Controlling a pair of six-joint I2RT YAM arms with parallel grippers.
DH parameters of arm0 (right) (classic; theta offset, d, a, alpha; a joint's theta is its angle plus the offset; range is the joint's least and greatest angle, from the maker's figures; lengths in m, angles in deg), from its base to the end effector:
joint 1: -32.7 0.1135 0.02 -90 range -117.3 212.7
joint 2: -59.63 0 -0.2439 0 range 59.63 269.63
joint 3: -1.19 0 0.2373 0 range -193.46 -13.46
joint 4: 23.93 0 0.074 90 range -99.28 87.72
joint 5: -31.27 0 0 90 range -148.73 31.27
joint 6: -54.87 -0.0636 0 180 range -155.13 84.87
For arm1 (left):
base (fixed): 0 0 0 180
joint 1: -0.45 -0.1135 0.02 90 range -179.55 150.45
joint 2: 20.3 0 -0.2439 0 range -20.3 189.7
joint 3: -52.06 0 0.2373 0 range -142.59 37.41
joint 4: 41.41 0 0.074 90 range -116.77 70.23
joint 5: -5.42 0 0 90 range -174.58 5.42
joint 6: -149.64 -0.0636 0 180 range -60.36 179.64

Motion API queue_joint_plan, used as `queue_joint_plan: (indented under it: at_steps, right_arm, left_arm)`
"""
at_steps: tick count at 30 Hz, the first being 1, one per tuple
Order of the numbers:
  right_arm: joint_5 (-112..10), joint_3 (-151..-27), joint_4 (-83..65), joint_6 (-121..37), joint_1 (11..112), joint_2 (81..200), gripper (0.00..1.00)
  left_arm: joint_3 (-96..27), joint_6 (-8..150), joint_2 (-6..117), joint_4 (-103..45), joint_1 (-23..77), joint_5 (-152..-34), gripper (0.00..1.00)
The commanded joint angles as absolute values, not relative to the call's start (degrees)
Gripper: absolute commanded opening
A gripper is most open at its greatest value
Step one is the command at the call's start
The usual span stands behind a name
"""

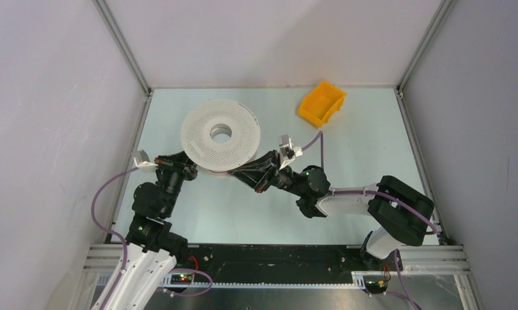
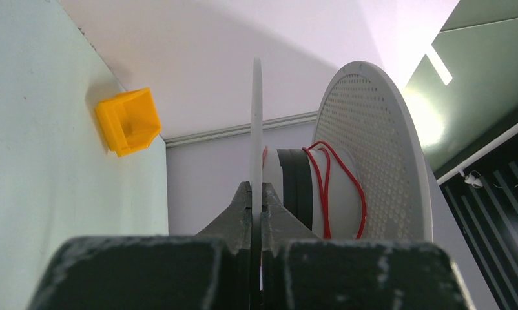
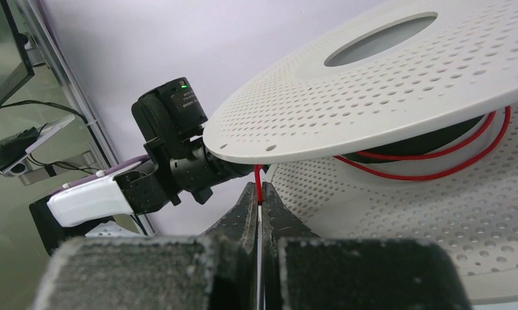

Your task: Wrap the cables

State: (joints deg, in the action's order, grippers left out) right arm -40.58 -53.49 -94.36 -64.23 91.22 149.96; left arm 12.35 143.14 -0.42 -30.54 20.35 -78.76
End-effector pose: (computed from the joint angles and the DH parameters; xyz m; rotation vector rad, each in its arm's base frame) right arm 0.1526 0.2872 0.2958 -0.5874 0.9514 1.5387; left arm 0.1427 -0.0448 0.2983 -0.9077 1.2865 -1.3936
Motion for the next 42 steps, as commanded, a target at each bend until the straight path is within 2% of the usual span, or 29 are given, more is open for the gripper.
queue_joint_plan:
  at_steps: [1, 17, 36, 42]
  right_arm:
    - [-39.7, -56.0, -96.2, -63.2, 91.3, 148.1, 0.0]
    - [-41.0, -57.1, -96.2, -58.3, 92.2, 146.2, 0.0]
    - [-45.3, -59.0, -96.1, -62.5, 90.8, 155.0, 0.0]
    - [-47.7, -56.5, -96.1, -66.9, 90.1, 155.3, 0.1]
  left_arm:
    - [12.1, 145.0, -0.5, -37.1, 20.2, -79.0, 0.0]
    - [13.2, 147.0, -0.9, -37.0, 20.2, -78.0, 0.0]
    - [12.2, 149.0, -0.5, -37.1, 20.2, -78.1, 0.0]
    - [12.1, 148.8, -0.7, -37.1, 20.3, -77.9, 0.0]
